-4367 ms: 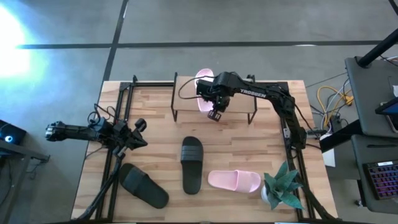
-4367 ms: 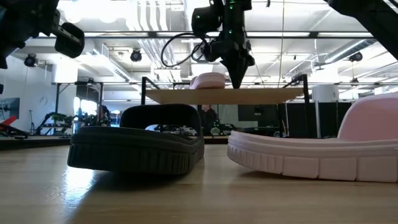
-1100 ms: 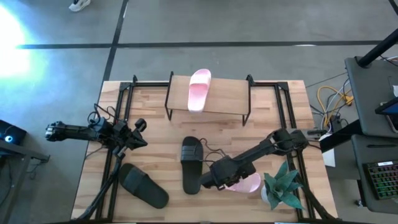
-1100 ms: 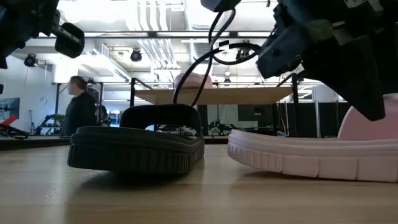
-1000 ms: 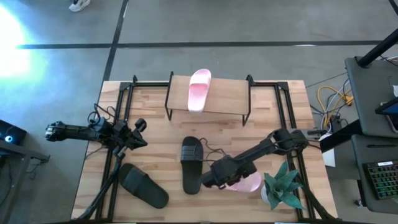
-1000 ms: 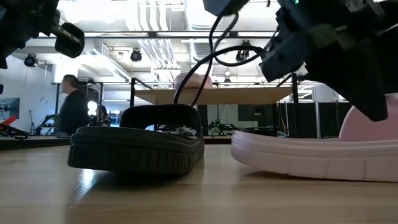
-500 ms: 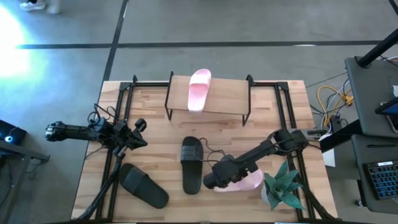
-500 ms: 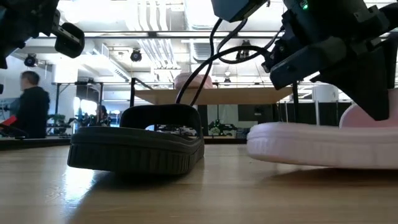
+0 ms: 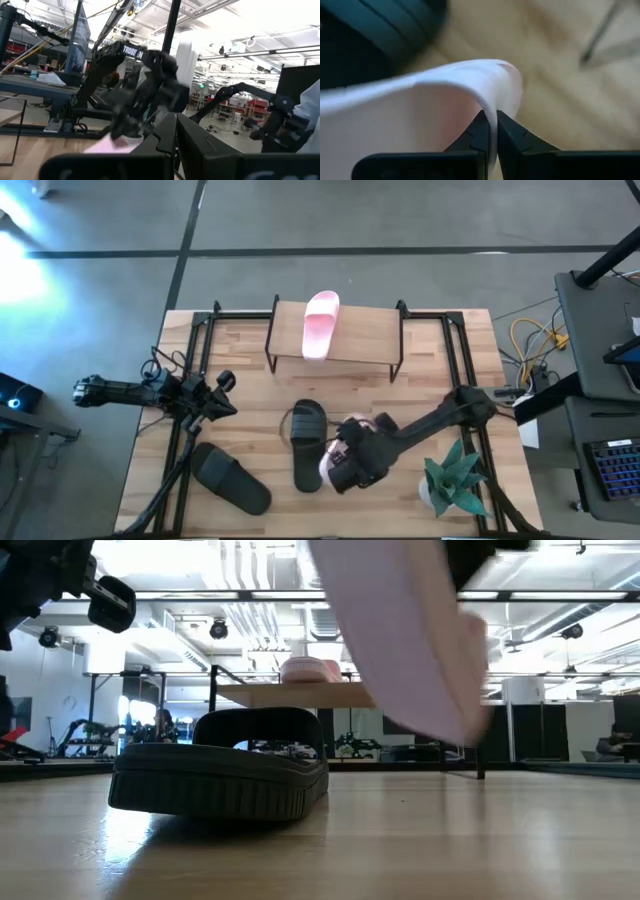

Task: Pick and place slides into the shelf
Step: Put the pink slide on the shelf

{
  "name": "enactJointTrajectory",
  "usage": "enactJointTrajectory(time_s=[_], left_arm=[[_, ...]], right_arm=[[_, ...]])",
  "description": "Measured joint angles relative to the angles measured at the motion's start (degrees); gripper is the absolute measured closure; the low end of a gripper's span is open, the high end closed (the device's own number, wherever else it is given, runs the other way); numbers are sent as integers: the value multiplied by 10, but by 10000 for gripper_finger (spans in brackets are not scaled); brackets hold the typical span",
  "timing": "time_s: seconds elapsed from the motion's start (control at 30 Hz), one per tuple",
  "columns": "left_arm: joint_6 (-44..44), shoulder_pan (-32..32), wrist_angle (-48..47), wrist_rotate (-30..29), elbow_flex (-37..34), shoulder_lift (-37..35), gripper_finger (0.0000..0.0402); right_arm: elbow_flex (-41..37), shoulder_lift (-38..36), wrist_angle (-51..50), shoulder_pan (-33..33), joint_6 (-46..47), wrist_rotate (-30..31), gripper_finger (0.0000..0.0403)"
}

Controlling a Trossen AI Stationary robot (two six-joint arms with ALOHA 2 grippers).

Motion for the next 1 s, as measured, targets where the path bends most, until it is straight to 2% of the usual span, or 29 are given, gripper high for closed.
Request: enactJointTrajectory(time_s=[0.13, 0.33, 0.4, 0.63, 0.8, 1.0], left_arm=[[0, 0, 0, 0, 0, 0, 402], [0, 0, -1, 0, 0, 0, 402], [0, 0, 0, 0, 0, 0, 402], [0, 0, 0, 0, 0, 0, 402], [0, 0, 0, 0, 0, 0, 402], [0, 0, 0, 0, 0, 0, 402]], right_arm=[[62, -10, -2, 0, -144, 124, 390], [148, -12, -3, -29, -502, 294, 390], [171, -12, -4, -47, -584, 341, 390], [201, -39, -5, -156, -648, 347, 390], [201, -65, -5, -244, -674, 319, 390], [198, -74, -5, -324, -794, 298, 390]])
